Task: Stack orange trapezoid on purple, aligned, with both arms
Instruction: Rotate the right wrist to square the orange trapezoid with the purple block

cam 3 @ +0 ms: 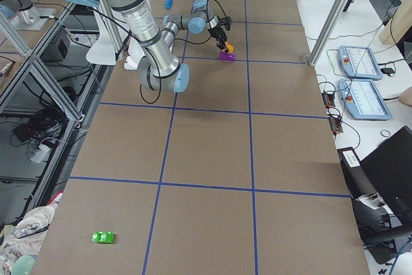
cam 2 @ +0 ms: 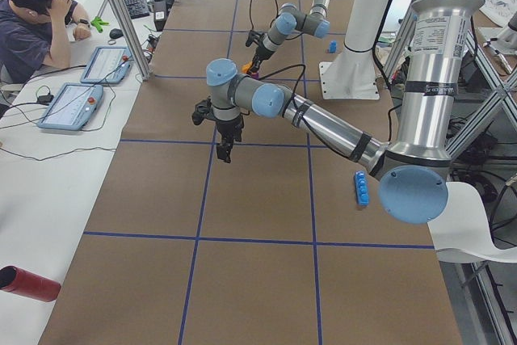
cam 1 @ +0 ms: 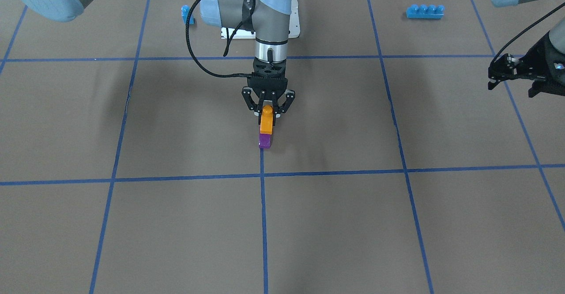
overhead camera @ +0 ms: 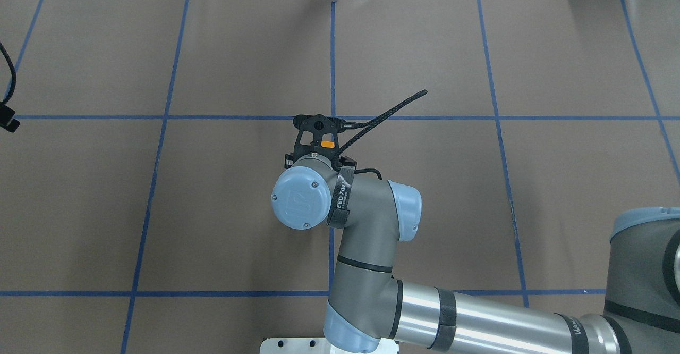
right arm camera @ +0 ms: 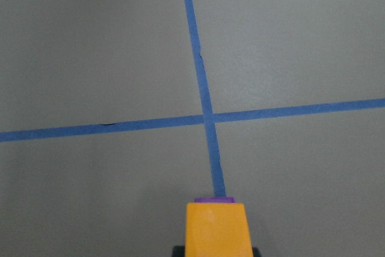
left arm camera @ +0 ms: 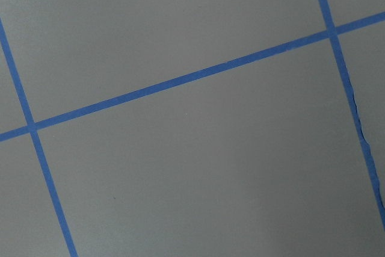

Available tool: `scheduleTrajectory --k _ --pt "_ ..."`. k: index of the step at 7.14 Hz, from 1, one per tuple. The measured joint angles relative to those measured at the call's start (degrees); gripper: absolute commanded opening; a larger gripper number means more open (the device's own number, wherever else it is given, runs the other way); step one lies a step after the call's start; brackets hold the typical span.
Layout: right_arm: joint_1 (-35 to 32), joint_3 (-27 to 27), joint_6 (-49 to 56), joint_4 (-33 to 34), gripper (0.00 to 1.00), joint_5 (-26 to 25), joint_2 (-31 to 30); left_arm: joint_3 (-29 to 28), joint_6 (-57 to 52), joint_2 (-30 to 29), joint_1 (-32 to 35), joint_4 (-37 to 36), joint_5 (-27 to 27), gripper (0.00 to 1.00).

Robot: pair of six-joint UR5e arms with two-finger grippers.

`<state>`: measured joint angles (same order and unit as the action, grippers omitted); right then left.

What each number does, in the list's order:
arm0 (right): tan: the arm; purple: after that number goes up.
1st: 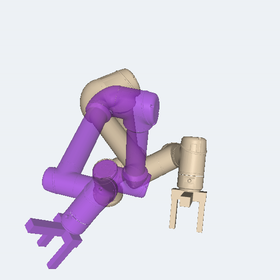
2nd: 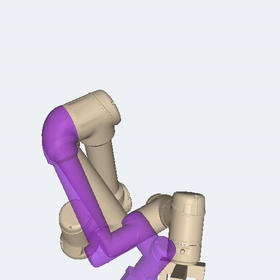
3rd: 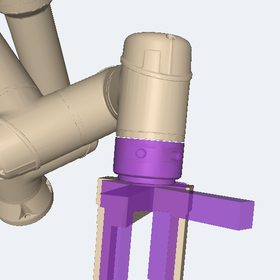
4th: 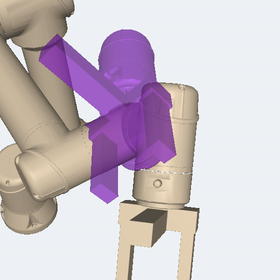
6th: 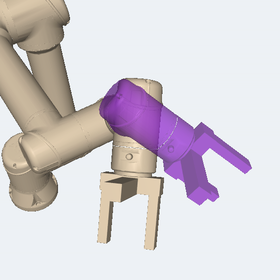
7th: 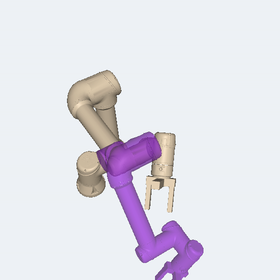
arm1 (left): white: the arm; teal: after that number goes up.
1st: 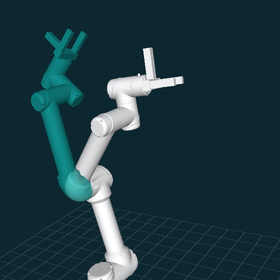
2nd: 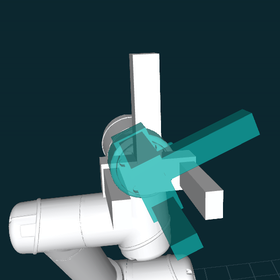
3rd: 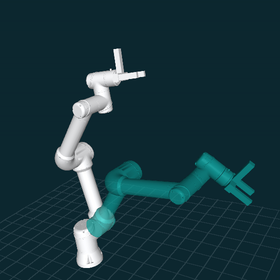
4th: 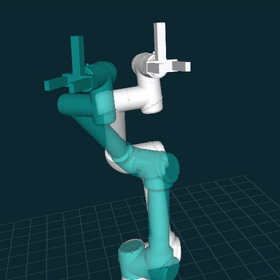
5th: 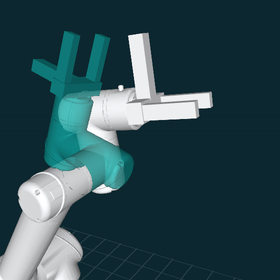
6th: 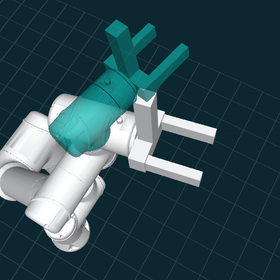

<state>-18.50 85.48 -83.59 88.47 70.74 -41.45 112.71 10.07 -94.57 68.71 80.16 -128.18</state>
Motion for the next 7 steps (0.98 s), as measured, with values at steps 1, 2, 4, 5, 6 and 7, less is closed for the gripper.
scheduleTrajectory --k 1,2,4,5,6,7 --pt "0.0 0.0 0.0 0.0 0.0 -0.2 -0.2 0.0 0.0 0.0 0.0 0.0 0.0 1.0" --pt "0.0 0.1 0.0 0.0 0.0 -0.4 -0.4 0.0 0.0 0.0 0.0 0.0 0.0 1.0" --pt "0.3 0.1 0.0 0.0 0.0 -0.5 -0.6 0.0 0.1 0.0 -0.1 0.0 0.0 1.0" --pt "0.5 0.0 -0.1 0.0 0.0 -0.7 -0.6 0.0 0.1 0.0 -0.1 0.0 -0.1 1.0" --pt "0.8 0.0 -0.1 0.0 0.0 -1.0 -0.6 0.0 0.1 0.0 -0.1 0.0 0.0 1.0" --pt "0.9 0.0 -0.1 0.0 0.0 -1.3 -0.6 0.0 0.1 0.0 -0.1 0.0 -0.1 1.0"
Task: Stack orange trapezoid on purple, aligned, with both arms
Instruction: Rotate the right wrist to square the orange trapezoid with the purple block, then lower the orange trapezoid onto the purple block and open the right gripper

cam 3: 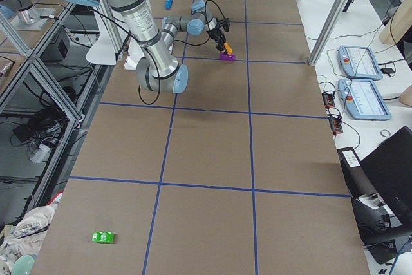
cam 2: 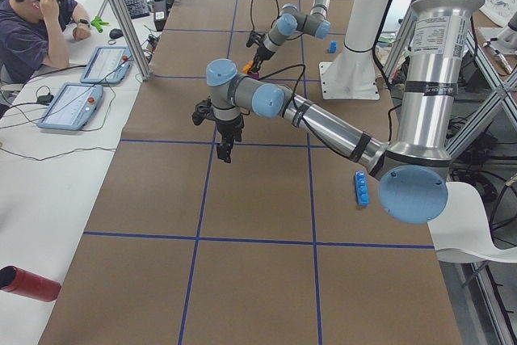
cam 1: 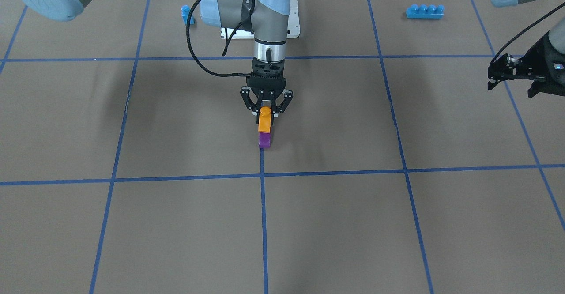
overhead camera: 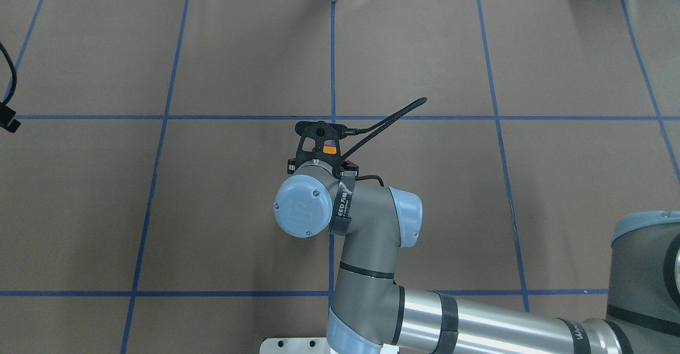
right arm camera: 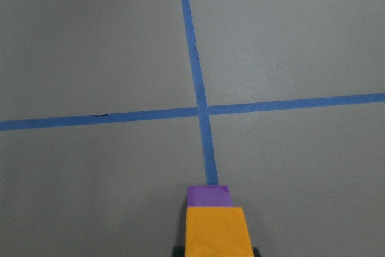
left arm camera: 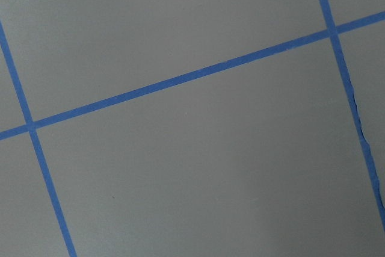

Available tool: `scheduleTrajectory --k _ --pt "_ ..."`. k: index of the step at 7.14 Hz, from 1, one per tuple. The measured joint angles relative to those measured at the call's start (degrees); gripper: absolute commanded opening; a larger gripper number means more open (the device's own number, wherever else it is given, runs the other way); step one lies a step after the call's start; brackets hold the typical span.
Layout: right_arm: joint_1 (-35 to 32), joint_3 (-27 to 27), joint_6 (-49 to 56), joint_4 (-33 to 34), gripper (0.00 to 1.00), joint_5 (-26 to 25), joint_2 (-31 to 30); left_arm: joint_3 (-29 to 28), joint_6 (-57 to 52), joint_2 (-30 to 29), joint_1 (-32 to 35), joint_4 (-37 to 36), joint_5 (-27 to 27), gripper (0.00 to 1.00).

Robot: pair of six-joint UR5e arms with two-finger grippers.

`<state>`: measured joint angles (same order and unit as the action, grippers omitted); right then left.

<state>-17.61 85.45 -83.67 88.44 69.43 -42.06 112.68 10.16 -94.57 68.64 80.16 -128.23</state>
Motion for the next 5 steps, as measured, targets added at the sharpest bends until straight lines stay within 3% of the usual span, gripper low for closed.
scheduleTrajectory --k 5 --pt "0.3 0.4 -0.4 0.1 0.0 -4.0 -0.2 0.0 0.0 0.0 0.0 0.0 0.0 1.0"
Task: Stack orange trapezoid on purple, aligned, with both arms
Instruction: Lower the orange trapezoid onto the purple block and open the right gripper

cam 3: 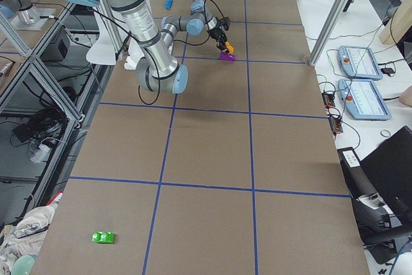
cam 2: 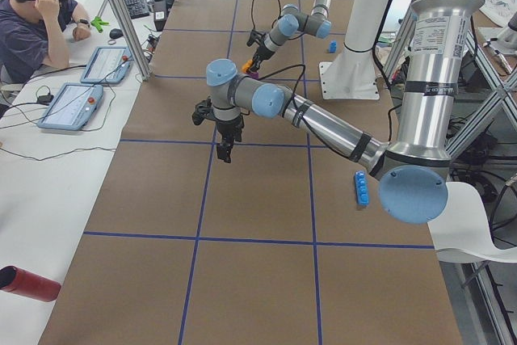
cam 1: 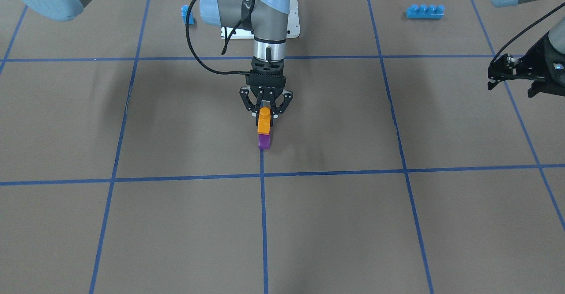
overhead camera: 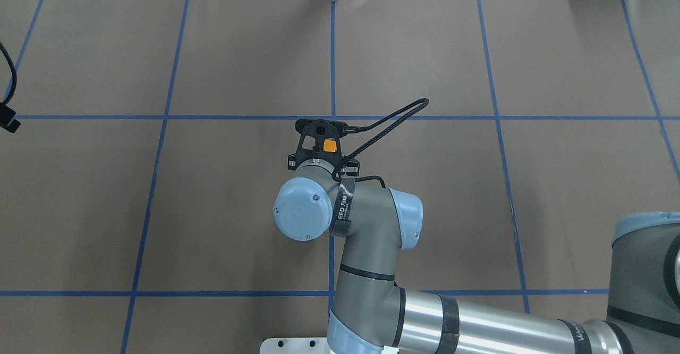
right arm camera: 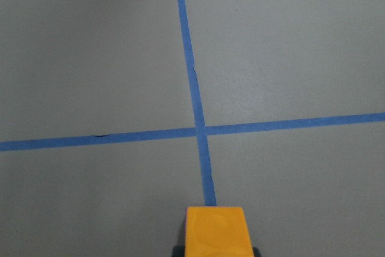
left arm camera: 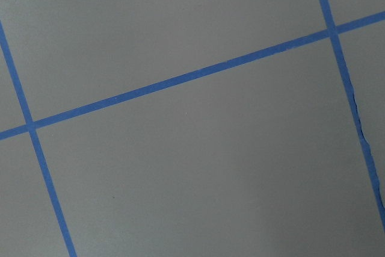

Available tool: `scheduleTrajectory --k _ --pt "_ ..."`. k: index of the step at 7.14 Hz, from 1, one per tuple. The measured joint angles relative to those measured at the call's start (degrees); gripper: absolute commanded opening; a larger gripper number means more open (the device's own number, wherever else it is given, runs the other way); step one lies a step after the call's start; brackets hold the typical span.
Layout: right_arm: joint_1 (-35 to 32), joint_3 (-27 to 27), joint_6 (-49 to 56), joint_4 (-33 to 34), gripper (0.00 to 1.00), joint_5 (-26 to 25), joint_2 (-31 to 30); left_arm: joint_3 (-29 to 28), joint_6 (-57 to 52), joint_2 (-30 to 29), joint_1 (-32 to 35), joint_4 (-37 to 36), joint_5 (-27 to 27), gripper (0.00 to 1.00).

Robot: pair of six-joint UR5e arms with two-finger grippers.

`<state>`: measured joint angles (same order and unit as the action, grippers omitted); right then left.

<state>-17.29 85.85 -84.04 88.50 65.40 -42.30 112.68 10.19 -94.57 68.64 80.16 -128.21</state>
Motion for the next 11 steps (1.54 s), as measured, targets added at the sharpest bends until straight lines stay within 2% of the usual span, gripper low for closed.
scheduleTrajectory --k 3,11 --pt "1.5 0.0 -1.4 -0.1 0.0 -4.3 -0.5 -0.2 0.0 0.0 0.0 0.0 0.0 1.0" --pt "3.7 -0.8 -3.3 -0.1 0.0 -7.4 -1.7 -0.4 0.0 0.0 0.0 0.0 0.0 1.0"
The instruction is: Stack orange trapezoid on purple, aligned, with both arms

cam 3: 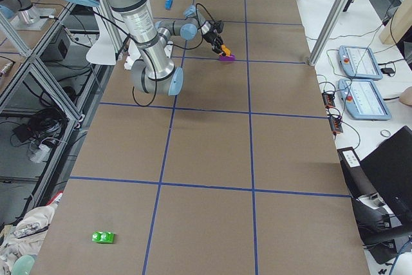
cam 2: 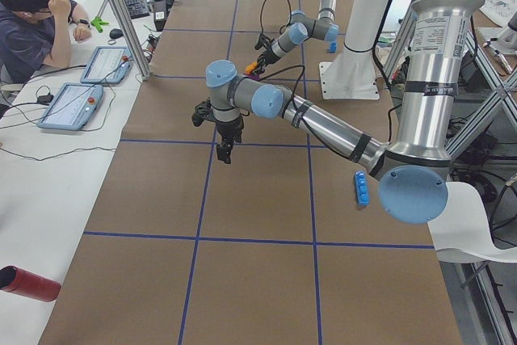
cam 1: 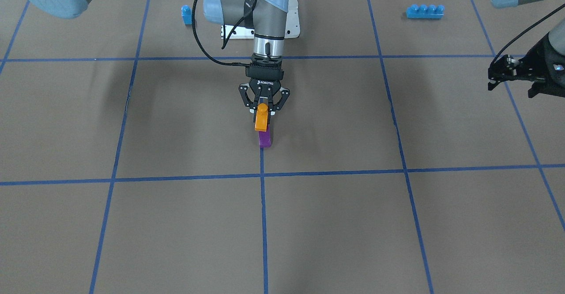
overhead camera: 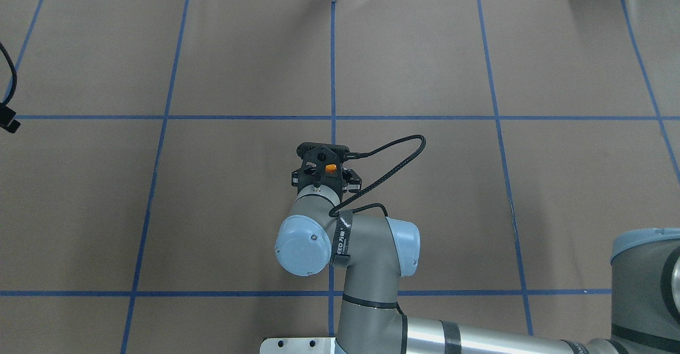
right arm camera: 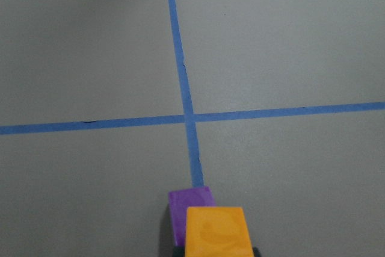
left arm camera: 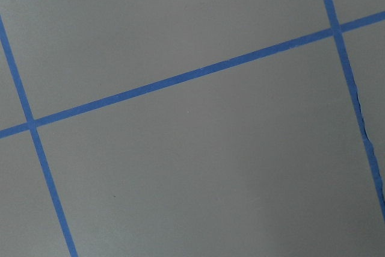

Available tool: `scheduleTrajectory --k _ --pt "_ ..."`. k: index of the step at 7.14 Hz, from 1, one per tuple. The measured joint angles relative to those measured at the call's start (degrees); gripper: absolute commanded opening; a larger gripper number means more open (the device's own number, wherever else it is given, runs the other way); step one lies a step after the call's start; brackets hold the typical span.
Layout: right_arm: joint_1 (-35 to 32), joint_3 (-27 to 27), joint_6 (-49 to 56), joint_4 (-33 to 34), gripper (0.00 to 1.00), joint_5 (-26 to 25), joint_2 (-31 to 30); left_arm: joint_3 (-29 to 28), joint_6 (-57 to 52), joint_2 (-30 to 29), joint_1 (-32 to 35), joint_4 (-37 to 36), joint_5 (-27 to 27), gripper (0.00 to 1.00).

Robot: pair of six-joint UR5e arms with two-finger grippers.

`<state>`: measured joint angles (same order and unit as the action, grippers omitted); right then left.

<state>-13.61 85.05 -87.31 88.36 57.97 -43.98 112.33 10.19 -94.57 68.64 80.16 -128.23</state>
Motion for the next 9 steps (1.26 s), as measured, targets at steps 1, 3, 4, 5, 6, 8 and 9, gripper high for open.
scheduleTrajectory --k 1,3,4,5,6,8,9 --pt "0.2 0.0 -0.1 0.0 0.0 -0.2 -0.1 0.0 0.0 0.0 0.0 0.0 0.0 1.0" --pt "0.4 -0.1 0.3 0.0 0.99 -0.3 -0.1 0.0 0.0 0.0 0.0 0.0 0.0 1.0" --pt "0.4 -0.2 0.6 0.1 1.0 -0.2 -0.1 0.0 0.0 0.0 0.0 0.0 0.0 1.0" --pt "0.3 -0.3 0.7 0.1 1.0 0.0 -0.1 0.1 0.0 0.0 0.0 0.0 0.0 1.0" --pt "0.1 -0.2 0.9 0.2 1.0 0.2 0.0 0.2 0.1 0.0 0.0 0.0 0.0 1.0" --pt "-1.9 1.0 2.6 0.3 1.0 3.8 0.3 0.5 0.4 0.0 0.0 0.0 0.0 1.0" --pt "-4.7 2.2 4.7 0.9 1.0 9.2 0.3 0.7 0.7 0.0 0.0 0.0 0.0 1.0"
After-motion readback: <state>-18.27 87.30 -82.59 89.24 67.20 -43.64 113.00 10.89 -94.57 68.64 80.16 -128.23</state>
